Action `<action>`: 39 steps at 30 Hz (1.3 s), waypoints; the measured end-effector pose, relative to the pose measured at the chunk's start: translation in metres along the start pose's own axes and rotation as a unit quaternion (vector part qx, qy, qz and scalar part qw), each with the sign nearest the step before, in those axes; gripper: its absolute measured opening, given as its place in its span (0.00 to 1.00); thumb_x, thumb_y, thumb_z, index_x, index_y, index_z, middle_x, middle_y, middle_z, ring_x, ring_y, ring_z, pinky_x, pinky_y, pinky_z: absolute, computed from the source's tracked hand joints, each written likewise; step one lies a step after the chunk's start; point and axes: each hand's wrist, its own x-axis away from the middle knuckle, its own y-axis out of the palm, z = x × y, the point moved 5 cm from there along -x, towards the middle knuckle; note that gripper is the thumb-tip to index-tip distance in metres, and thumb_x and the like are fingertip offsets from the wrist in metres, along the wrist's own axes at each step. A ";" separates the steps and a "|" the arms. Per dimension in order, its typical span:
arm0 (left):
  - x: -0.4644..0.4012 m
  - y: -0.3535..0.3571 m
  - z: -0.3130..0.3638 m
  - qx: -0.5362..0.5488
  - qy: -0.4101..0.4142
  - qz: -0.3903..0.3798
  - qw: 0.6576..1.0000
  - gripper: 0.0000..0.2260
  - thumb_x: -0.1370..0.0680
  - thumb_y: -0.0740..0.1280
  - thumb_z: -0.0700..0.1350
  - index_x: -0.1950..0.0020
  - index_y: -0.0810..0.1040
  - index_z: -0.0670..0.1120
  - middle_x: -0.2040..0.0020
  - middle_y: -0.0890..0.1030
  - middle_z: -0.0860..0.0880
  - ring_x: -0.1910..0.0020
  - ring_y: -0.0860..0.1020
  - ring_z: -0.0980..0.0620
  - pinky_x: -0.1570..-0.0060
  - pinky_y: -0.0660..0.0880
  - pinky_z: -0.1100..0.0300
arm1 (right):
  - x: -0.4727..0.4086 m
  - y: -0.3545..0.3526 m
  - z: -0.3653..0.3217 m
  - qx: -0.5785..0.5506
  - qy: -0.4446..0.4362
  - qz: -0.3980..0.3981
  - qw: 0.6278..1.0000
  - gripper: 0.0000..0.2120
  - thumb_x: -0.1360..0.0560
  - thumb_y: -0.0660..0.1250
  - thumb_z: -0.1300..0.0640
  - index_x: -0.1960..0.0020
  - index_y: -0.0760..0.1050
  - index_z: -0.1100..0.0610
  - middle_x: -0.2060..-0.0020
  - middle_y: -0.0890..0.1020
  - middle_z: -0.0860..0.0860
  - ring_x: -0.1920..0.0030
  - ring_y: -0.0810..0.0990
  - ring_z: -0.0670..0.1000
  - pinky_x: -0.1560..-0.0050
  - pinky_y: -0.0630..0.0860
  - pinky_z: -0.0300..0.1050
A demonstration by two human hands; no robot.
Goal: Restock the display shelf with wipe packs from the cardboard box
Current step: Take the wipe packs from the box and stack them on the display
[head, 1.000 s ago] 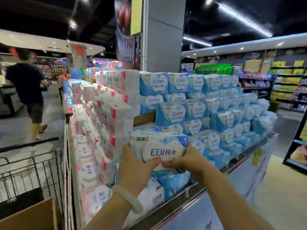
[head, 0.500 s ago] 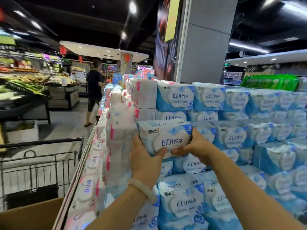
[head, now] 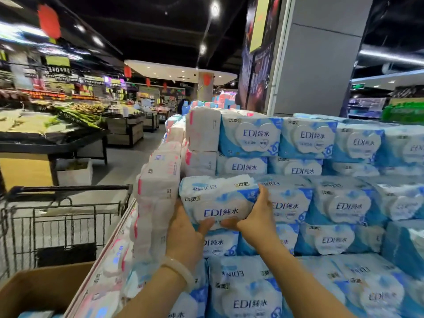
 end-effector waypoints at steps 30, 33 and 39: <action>-0.027 -0.007 -0.009 -0.473 0.287 0.121 0.824 0.50 0.43 0.79 0.59 0.27 0.60 0.48 0.23 0.36 0.40 0.25 0.30 0.41 0.28 0.42 0.39 | -0.035 0.006 -0.024 0.388 -0.168 -0.002 0.906 0.49 0.35 0.67 0.30 0.24 0.50 0.53 0.24 0.51 0.52 0.23 0.49 0.56 0.26 0.39 0.62; -0.026 -0.012 -0.011 -0.504 0.286 0.118 0.807 0.53 0.44 0.79 0.62 0.26 0.58 0.48 0.25 0.28 0.43 0.26 0.29 0.41 0.29 0.42 0.42 | -0.036 0.009 -0.027 0.398 -0.177 -0.025 0.900 0.52 0.34 0.68 0.32 0.23 0.45 0.53 0.23 0.47 0.54 0.22 0.42 0.58 0.27 0.36 0.64; -0.028 -0.003 -0.010 -0.548 0.279 0.112 0.781 0.49 0.40 0.76 0.61 0.27 0.58 0.46 0.22 0.41 0.39 0.25 0.30 0.41 0.29 0.37 0.40 | -0.040 0.016 -0.029 0.412 -0.206 -0.053 0.886 0.50 0.34 0.69 0.32 0.23 0.46 0.46 0.22 0.48 0.53 0.22 0.40 0.58 0.27 0.36 0.65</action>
